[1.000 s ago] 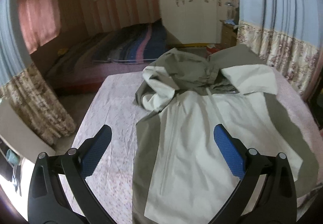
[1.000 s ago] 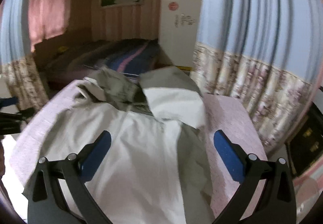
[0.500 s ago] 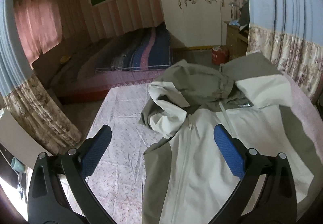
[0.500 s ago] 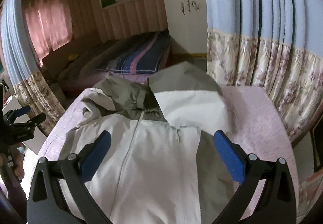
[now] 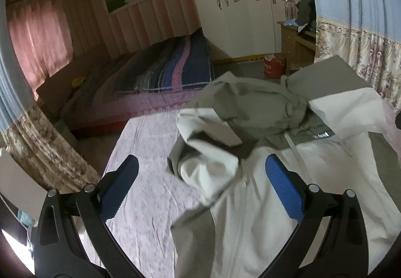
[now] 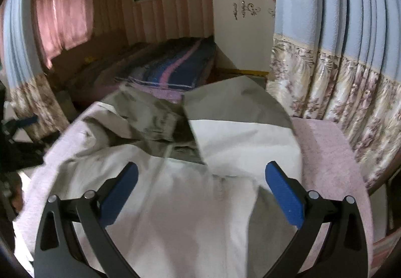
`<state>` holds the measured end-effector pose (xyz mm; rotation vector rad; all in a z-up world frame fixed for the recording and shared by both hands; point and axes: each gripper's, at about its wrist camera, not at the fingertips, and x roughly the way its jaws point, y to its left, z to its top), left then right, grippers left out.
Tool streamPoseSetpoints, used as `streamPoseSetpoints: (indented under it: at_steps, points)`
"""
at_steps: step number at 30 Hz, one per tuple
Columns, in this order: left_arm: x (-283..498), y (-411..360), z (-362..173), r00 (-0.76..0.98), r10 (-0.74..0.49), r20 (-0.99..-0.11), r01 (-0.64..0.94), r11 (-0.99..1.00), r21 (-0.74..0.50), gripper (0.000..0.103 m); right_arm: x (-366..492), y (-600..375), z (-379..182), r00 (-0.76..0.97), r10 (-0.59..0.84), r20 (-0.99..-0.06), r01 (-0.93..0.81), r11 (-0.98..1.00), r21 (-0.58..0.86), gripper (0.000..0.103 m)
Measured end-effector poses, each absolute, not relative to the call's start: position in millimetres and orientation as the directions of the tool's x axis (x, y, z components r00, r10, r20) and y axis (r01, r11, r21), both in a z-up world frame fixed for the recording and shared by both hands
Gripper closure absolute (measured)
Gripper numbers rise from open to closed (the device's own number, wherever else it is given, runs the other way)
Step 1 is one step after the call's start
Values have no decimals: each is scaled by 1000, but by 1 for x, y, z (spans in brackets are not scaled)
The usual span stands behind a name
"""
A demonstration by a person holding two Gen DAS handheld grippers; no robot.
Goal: Fold large clothes
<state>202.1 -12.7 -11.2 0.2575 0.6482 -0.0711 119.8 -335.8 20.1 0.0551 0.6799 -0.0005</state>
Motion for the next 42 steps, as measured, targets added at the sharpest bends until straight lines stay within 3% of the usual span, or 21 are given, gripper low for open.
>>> streamPoseSetpoints:
  at_steps: [4, 14, 17, 18, 20, 22, 24, 25, 26, 27, 32, 35, 38, 40, 41, 42]
  points:
    - [231, -8, -32, 756, 14, -654, 150, 970, 193, 3, 135, -345, -3, 732, 3, -681, 25, 999, 31, 16]
    - [280, 4, -97, 672, 104, -733, 110, 965, 237, 3, 170, -403, -57, 649, -180, -740, 147, 983, -110, 17]
    - [295, 12, -107, 650, 119, -751, 77, 972, 221, 5, 181, -426, -65, 635, -182, -751, 172, 981, -92, 17]
    - [299, 13, -109, 643, 115, -757, 77, 974, 213, 9, 185, -432, -70, 626, -175, -760, 174, 981, -83, 17]
    - [304, 14, -114, 621, 108, -776, 80, 977, 200, 35, 191, -436, -78, 614, -151, -775, 165, 984, -61, 22]
    - [308, 15, -118, 600, 99, -794, 91, 977, 190, 50, 197, -436, -89, 581, -115, -806, 138, 990, -41, 53]
    - [311, 12, -122, 586, 89, -806, 106, 977, 186, 68, 200, -437, -96, 562, -105, -821, 128, 991, -39, 66]
    - [312, 9, -123, 580, 93, -809, 115, 974, 194, 80, 201, -436, -98, 559, -105, -822, 120, 992, -44, 78]
    - [313, 7, -124, 581, 91, -809, 124, 972, 199, 94, 201, -435, -98, 566, -107, -817, 115, 992, -50, 81]
    - [312, 4, -124, 586, 85, -806, 134, 970, 200, 101, 200, -433, -96, 573, -106, -813, 112, 992, -51, 85]
    - [311, 3, -112, 630, 132, -766, 101, 963, 249, 102, 192, -446, -71, 629, -181, -756, 161, 982, -102, 98]
    - [318, 32, -101, 651, 222, -726, -4, 957, 289, 102, 186, -477, -57, 632, -278, -723, 257, 956, -142, 99]
    - [327, 62, -104, 617, 227, -754, -43, 966, 256, 102, 181, -505, -60, 588, -396, -705, 359, 909, -211, 102]
    - [327, 75, -115, 616, 483, -623, -199, 860, 470, 103, 178, -541, -74, 546, -391, -740, 422, 892, -160, 102]
    - [329, 90, -125, 592, 538, -600, -231, 827, 513, 103, 176, -557, -87, 520, -354, -777, 438, 892, -113, 102]
    - [332, 104, -135, 551, 501, -668, -212, 858, 469, 103, 176, -563, -101, 486, -344, -804, 444, 889, -112, 101]
